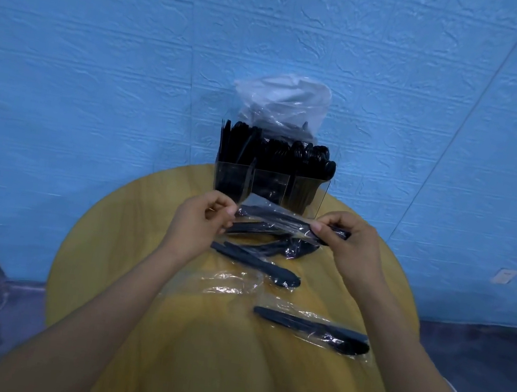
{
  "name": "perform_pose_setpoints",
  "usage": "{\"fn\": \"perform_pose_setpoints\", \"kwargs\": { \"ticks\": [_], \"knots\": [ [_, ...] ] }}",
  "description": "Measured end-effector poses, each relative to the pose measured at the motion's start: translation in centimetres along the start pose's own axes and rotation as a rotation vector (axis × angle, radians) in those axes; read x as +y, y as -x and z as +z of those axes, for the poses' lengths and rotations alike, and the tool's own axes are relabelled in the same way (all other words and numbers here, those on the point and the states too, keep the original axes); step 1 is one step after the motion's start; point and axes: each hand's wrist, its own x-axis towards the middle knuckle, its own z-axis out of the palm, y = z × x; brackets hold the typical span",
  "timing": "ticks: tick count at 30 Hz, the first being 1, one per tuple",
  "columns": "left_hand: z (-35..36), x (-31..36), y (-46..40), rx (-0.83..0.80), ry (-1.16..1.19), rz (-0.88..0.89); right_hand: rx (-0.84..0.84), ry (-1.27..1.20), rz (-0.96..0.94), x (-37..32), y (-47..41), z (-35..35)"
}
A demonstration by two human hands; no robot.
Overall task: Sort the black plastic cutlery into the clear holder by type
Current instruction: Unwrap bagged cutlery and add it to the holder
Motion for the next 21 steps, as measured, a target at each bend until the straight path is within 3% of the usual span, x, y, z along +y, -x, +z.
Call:
{"fn": "perform_pose_setpoints", "kwargs": {
  "ticks": [7, 12, 17, 21],
  "knots": [
    [0.4, 1.4, 2.4, 0.028, 0.294, -0.104, -0.089, 0.020, -0.053, -0.7, 1.5, 1.8],
    [0.1, 1.3, 2.5, 0.148, 0.396, -0.229, -0.244, 0.405, -0.281, -1.0, 2.1, 2.1],
    [0.2, 1.4, 2.4, 0.114, 0.454, -0.314, -0.123, 0.368, -0.325, -1.0, 1.8, 2.4],
    [0.2, 1.0, 2.4, 0.024, 0.347, -0.308, -0.116, 0.296, -0.332, -0.7, 1.9, 2.1]
  ]
}}
